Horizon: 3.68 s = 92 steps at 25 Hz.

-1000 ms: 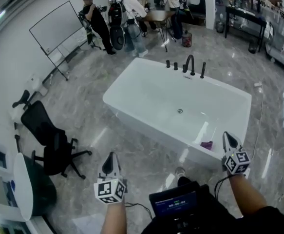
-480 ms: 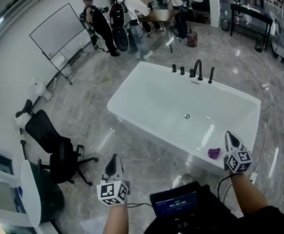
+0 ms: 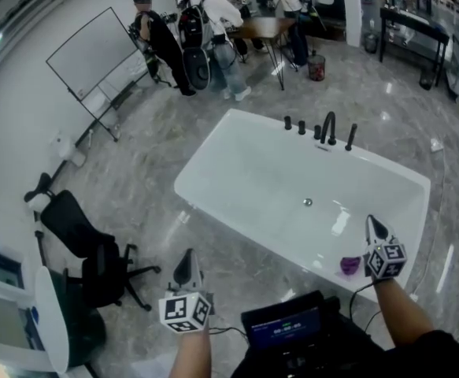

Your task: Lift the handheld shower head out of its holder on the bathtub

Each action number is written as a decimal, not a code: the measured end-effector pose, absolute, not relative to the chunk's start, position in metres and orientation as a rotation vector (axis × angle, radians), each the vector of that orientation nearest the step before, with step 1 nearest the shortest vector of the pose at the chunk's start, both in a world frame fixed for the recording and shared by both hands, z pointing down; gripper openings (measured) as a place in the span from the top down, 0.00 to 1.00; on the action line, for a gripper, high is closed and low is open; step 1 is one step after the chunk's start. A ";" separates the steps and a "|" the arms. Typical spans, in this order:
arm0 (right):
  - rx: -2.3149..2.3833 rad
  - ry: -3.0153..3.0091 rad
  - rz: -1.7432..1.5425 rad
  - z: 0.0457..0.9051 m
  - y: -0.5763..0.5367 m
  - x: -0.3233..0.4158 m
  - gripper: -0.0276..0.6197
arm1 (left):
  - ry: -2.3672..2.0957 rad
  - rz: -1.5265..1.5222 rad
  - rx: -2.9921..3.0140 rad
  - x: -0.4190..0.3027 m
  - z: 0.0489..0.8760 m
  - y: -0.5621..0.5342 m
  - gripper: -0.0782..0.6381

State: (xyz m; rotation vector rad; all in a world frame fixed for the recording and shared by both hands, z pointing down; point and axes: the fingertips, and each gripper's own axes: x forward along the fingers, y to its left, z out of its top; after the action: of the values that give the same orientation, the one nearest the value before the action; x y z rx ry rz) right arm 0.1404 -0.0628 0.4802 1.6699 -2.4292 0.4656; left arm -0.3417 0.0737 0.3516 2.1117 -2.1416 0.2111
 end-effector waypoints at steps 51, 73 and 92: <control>2.293 -1.878 0.451 0.455 -0.204 0.022 0.95 | -1.173 0.187 2.764 -0.353 0.398 -0.385 0.88; 2.450 -2.040 0.049 0.294 -0.249 0.083 0.95 | -1.188 0.213 2.849 -0.300 0.379 -0.403 0.88; 2.360 -2.094 0.196 0.393 -0.312 0.159 0.95 | -1.182 0.285 2.933 -0.188 0.382 -0.418 0.88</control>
State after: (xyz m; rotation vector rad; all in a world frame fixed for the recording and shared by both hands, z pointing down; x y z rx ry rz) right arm 0.1594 -0.3120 0.3935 2.3601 -2.0943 0.1960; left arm -0.1878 -0.4184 0.3823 2.9334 -1.1818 0.2852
